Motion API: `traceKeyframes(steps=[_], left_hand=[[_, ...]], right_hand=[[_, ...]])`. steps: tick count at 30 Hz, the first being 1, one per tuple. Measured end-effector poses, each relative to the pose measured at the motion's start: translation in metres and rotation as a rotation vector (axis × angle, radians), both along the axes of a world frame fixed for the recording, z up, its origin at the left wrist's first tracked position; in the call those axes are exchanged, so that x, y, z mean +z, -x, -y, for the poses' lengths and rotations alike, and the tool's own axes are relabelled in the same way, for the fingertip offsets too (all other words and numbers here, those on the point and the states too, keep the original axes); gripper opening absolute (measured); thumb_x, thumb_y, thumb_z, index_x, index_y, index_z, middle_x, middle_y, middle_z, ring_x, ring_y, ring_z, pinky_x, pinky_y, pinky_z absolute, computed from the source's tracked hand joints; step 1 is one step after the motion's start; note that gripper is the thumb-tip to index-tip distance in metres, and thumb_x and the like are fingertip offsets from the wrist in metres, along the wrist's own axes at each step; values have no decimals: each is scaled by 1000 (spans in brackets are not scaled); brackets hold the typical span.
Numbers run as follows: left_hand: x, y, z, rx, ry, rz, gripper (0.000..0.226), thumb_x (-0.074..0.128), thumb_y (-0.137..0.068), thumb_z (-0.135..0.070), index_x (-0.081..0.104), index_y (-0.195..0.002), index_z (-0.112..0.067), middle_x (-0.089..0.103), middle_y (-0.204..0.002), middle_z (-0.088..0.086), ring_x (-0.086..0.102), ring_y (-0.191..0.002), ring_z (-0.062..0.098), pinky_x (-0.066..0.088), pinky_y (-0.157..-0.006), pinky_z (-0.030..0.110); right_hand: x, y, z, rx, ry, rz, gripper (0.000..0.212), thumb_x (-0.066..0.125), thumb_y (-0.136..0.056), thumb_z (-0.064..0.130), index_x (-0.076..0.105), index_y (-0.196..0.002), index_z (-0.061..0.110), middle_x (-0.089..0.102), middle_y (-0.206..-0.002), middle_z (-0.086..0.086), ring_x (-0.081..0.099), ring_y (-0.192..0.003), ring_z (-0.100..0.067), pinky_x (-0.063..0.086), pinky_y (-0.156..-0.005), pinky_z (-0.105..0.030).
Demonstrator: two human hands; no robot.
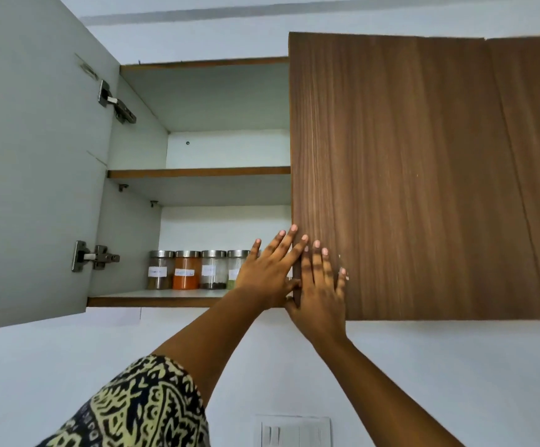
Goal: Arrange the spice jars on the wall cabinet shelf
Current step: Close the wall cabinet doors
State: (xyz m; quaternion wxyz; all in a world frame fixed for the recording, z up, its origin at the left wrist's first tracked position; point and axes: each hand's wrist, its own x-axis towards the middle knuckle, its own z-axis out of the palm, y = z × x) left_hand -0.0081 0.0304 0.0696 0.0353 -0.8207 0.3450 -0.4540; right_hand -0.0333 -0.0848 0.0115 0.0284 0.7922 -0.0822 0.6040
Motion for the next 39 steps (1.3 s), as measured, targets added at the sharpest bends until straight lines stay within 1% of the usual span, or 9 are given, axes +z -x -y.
traceKeyframes(steps=[4, 10, 15, 18, 21, 24, 28, 32, 39], left_hand=[[0, -19, 7, 25, -9, -27, 82, 36, -94, -56, -20, -147, -27, -26, -156, -4, -17, -146, 17, -5, -116, 47], [2, -32, 12, 42, -35, -46, 91, 42, -88, -62, -20, -147, -28, -24, -156, -4, -13, -146, 19, -2, -117, 49], [2, -38, 13, 55, -28, -30, 94, 42, -86, -64, -21, -146, -28, -26, -156, -4, -11, -147, 22, 0, -116, 51], [3, -30, 16, 74, -22, -82, 97, 48, -86, -61, -21, -147, -28, -26, -156, -3, -8, -147, 24, 3, -116, 52], [8, -11, 13, 112, -53, -119, 95, 52, -88, -55, -15, -149, -26, -20, -158, -1, -4, -148, 25, 6, -117, 51], [9, 10, -8, 175, -142, -173, 77, 43, -95, -48, -5, -151, -25, -8, -161, 0, -1, -148, 23, 7, -118, 52], [0, 39, -74, 246, -210, -227, 73, 43, -94, -49, 3, -151, -27, -4, -160, 3, -1, -148, 24, 5, -117, 55], [-3, 85, -168, 179, -43, -188, 63, 42, -94, -49, 21, -149, -27, 17, -159, 1, 14, -146, 22, 15, -117, 51], [-14, 174, -382, 85, 398, 156, 43, 39, -89, -49, 59, -121, -29, 53, -137, -5, 47, -128, 17, 33, -110, 40]], right_hand=[[-1, -20, 6, -2, -7, -36, 95, 77, -64, 47, 38, -142, 10, 40, -148, -14, 37, -137, -31, 23, -107, -52], [-1, -32, 22, 43, 35, -53, 98, 71, -67, 53, 30, -145, 9, 36, -150, -12, 31, -140, -28, 18, -108, -48], [5, -20, 38, 101, 122, -207, 111, 56, -74, 68, -5, -150, 15, -3, -160, -5, -6, -147, -21, -8, -112, -39], [12, -6, 39, 45, 133, -335, 115, 54, -75, 70, -16, -148, 16, -16, -159, -2, -14, -146, -20, -9, -115, -39], [18, 10, 32, -15, 112, -420, 113, 60, -76, 62, -14, -149, 16, -15, -159, -2, -10, -147, -19, -1, -117, -44], [27, 30, 18, -83, 58, -519, 109, 66, -78, 51, -7, -150, 14, -11, -159, -2, -5, -148, -20, 5, -117, -48], [34, 61, -28, -55, -17, -564, 89, 62, -84, 39, 9, -151, 14, 5, -160, -3, 6, -147, -20, 10, -118, -50], [35, 95, -103, 32, 53, -503, 70, 54, -88, 40, 23, -147, 20, 19, -157, -1, 15, -145, -19, 17, -117, -46], [42, 164, -307, 373, 225, -252, 46, 47, -91, 40, 45, -135, 25, 40, -147, 5, 33, -137, -14, 25, -111, -35]])
